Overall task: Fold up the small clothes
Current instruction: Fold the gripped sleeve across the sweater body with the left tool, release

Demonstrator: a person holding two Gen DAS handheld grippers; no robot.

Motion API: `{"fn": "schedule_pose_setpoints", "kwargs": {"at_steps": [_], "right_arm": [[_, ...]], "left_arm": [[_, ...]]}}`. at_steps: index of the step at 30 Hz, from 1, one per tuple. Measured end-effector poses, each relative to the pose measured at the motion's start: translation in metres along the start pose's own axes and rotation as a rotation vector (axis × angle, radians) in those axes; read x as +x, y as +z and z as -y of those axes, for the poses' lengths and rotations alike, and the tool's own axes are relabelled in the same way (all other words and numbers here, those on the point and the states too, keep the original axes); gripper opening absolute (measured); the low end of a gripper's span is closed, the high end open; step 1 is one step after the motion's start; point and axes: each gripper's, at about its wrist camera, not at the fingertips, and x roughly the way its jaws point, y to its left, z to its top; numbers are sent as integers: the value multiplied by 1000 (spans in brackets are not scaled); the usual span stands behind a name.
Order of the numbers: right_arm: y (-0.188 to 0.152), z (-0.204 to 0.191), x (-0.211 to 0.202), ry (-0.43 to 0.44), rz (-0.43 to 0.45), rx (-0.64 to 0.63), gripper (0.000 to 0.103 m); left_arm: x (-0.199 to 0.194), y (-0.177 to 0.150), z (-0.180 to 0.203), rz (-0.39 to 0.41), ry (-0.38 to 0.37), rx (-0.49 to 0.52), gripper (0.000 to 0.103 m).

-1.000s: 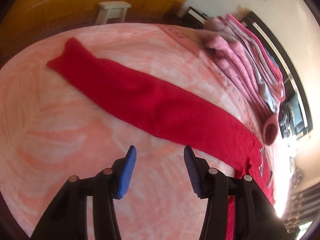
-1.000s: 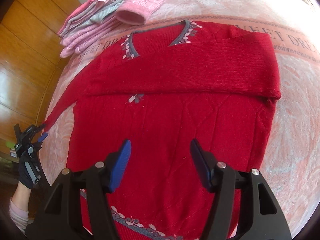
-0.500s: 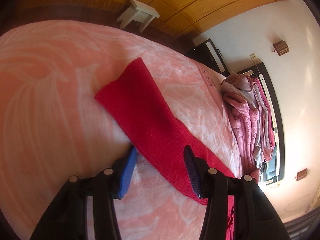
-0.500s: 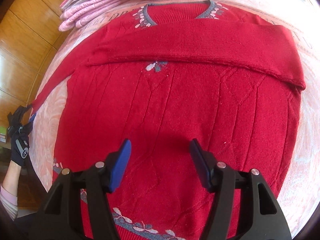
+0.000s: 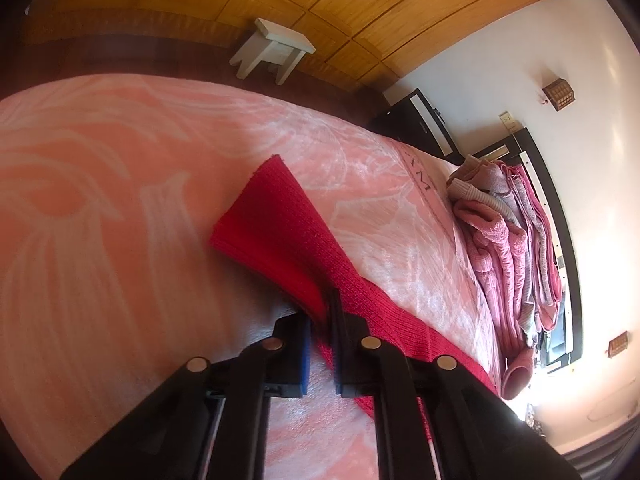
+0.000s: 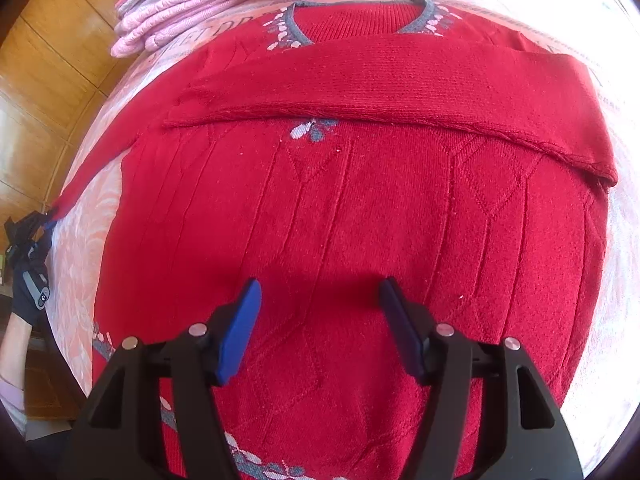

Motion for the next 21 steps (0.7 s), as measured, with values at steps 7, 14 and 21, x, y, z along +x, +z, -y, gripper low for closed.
{"fn": "schedule_pose_setpoints", "kwargs": {"at_steps": [7, 14, 21], "right_arm": [[0, 8, -4, 36, 20, 27, 60], [4, 26, -15, 45, 59, 61, 59], [2, 62, -23, 90, 79, 147, 58]], "left_arm": [[-13, 0, 30, 67, -1, 86, 5], [-17, -21, 94, 88, -54, 223, 5], [-7, -74, 179, 43, -141, 396, 5]]}}
